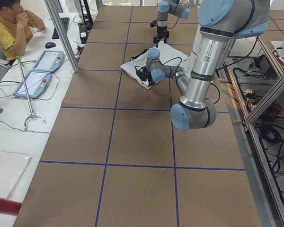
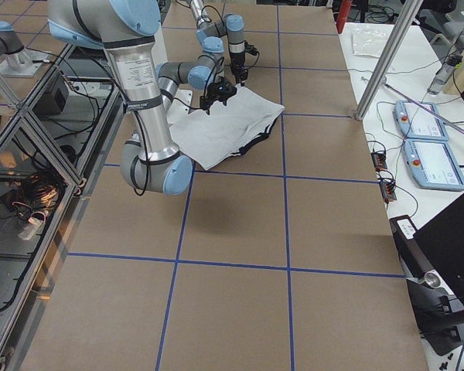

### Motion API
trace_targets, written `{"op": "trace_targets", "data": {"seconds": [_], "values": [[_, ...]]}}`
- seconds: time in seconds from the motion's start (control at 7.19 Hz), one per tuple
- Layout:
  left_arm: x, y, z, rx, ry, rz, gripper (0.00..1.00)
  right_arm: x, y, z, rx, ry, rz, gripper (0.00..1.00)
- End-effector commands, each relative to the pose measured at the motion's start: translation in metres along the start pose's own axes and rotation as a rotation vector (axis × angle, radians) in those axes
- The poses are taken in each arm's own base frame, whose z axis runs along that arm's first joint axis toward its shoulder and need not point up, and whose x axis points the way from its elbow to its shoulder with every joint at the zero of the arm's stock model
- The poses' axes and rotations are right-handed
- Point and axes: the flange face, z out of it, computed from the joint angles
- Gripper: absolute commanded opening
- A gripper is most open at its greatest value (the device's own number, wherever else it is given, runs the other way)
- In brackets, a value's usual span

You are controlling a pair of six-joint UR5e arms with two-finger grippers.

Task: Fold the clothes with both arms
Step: 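Push the shirt upright with the right gripper while the left arm lifts away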

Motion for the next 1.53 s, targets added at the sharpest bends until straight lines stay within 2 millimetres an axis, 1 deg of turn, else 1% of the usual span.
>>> {"op": "trace_targets", "data": {"seconds": [0.0,0.14,0.42,0.56,0.7,0.83,0.97,1.11,1.25,1.39], "values": [[-0.004,-0.001,0.005,0.006,-0.022,0.000,0.00,-0.006,0.002,-0.004,-0.007,-0.010,0.007,1.00],[-0.005,-0.003,0.011,0.013,-0.032,0.005,0.00,-0.007,0.004,-0.007,-0.014,-0.014,0.006,1.00],[-0.004,-0.015,0.009,0.035,-0.040,-0.007,0.00,-0.006,0.004,-0.009,-0.017,-0.016,0.008,1.00],[0.006,-0.038,-0.002,0.064,-0.019,0.002,0.00,-0.006,0.004,-0.009,-0.018,-0.017,0.008,1.00],[0.028,-0.066,-0.020,0.099,0.017,0.085,0.00,-0.006,0.004,-0.009,-0.018,-0.017,0.008,1.00],[0.062,-0.105,-0.032,0.150,0.054,0.086,0.00,-0.006,0.004,-0.010,-0.016,-0.020,0.011,1.00],[0.102,-0.138,-0.032,0.191,0.070,0.075,0.00,-0.006,0.004,-0.010,-0.013,-0.022,0.012,1.00],[0.132,-0.173,-0.018,0.221,0.090,0.074,0.00,-0.007,0.003,-0.009,-0.001,-0.028,0.013,1.00],[0.154,-0.205,0.002,0.239,0.122,0.067,0.00,-0.007,0.003,-0.011,0.002,-0.034,0.012,1.00],[0.184,-0.230,0.011,0.257,0.156,0.065,0.00,-0.009,0.004,-0.012,0.003,-0.039,0.010,1.00]]}}
